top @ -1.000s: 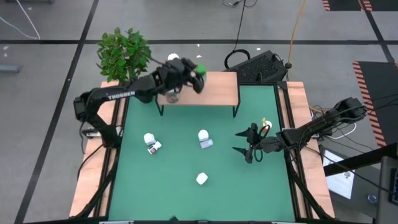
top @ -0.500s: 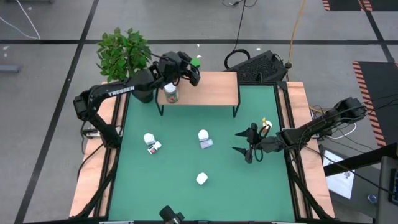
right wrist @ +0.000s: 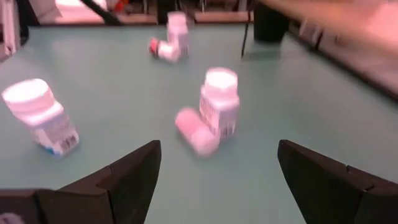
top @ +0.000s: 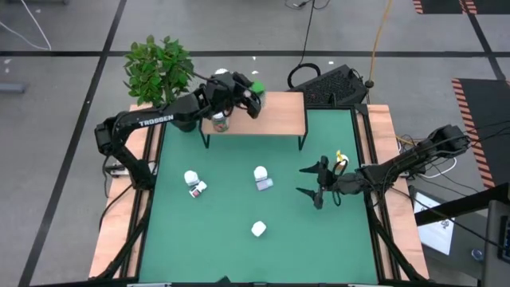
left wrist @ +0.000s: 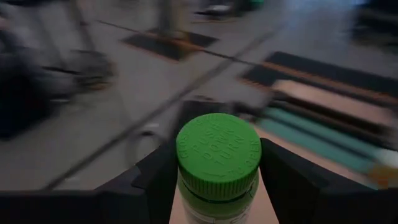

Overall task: Pick and place medicine bottles onto shelf by color
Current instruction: Put the small green pill bottle on the shelf

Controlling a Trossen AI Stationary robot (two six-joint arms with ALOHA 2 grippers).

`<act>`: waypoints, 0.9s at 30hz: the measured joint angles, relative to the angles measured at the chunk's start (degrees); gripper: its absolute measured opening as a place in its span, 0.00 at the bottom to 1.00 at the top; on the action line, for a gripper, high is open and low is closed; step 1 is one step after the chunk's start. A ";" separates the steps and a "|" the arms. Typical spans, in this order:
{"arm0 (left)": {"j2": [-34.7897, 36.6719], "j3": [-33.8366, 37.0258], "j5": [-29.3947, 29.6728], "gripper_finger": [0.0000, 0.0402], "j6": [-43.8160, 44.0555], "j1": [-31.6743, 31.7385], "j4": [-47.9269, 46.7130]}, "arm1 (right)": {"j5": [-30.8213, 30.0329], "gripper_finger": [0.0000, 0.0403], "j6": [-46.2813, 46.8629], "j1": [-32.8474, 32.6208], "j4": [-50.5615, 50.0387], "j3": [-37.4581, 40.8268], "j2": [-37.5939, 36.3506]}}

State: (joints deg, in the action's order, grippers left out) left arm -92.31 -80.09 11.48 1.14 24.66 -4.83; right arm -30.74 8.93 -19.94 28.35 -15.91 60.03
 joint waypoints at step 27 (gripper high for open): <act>-0.58 0.00 -5.41 0.51 -0.74 -25.54 7.35 | 17.48 0.78 -9.58 11.08 31.82 -0.10 0.00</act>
State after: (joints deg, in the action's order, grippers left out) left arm -92.89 -80.09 6.07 0.41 -0.87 2.52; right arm -13.26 -0.64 -8.86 60.18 -16.01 60.03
